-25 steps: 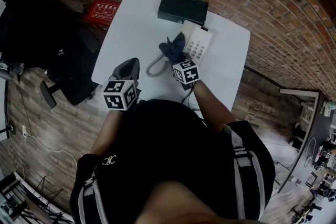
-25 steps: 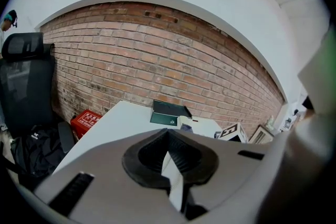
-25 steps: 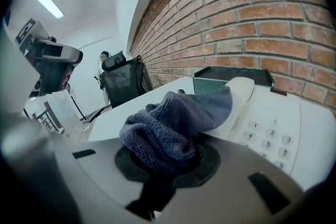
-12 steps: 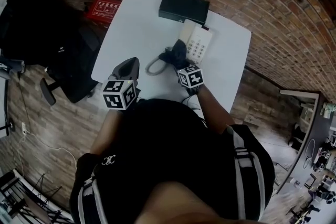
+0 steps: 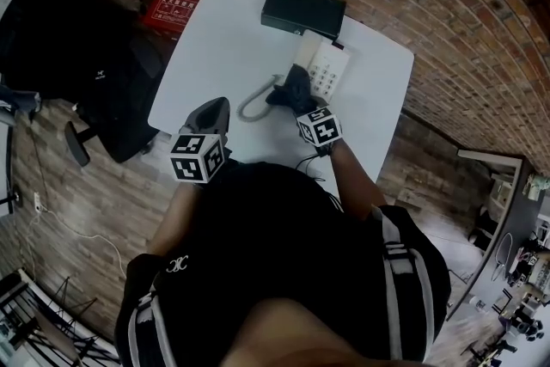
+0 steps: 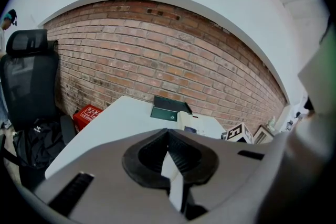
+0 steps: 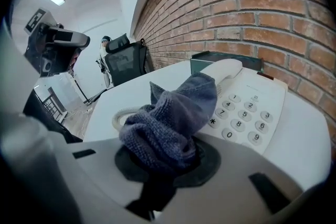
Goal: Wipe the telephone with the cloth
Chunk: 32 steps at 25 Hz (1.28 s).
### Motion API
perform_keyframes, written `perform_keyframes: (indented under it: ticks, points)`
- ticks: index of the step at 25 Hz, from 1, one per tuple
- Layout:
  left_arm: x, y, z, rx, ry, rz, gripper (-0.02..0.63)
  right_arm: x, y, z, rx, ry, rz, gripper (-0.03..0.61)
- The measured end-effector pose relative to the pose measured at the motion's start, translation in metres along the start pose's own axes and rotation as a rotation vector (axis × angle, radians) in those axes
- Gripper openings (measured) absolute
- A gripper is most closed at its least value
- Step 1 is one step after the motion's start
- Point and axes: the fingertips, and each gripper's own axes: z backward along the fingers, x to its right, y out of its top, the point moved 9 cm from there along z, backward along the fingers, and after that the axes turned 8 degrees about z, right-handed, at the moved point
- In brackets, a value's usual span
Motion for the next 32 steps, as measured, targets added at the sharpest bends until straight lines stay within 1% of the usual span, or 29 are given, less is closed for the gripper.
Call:
perform_keyframes:
  ticks: [4,11,15,17,22,28,32]
  points:
    - [0.001,-0.006,-0.001,-0.003,0.011,0.015,-0.008,0.008,-0.005,0.006,-0.007,-0.004,0.007,0.049]
    - [-0.006,-0.012,0.000,-0.008,0.037,0.042,-0.008,0.029,-0.003,0.012,0.003,-0.035,-0.041,0.049]
    - [-0.004,-0.015,-0.003,-0.015,0.039,0.047,-0.008,0.034,0.003,0.009,-0.023,-0.068,0.013,0.049]
    - [-0.003,-0.015,-0.004,-0.014,0.039,0.045,-0.008,0.035,0.004,0.009,-0.022,-0.079,0.022,0.049]
    - [-0.006,-0.018,-0.003,-0.022,0.044,0.048,-0.008,0.040,0.005,0.010,0.030,-0.144,-0.009,0.048]
    - [-0.007,-0.020,-0.003,-0.026,0.048,0.044,-0.008,0.035,0.007,0.008,0.034,-0.230,0.015,0.046]
    - [-0.008,-0.021,0.000,-0.022,0.052,0.045,-0.008,0.041,0.010,0.010,0.040,-0.270,0.016,0.046]
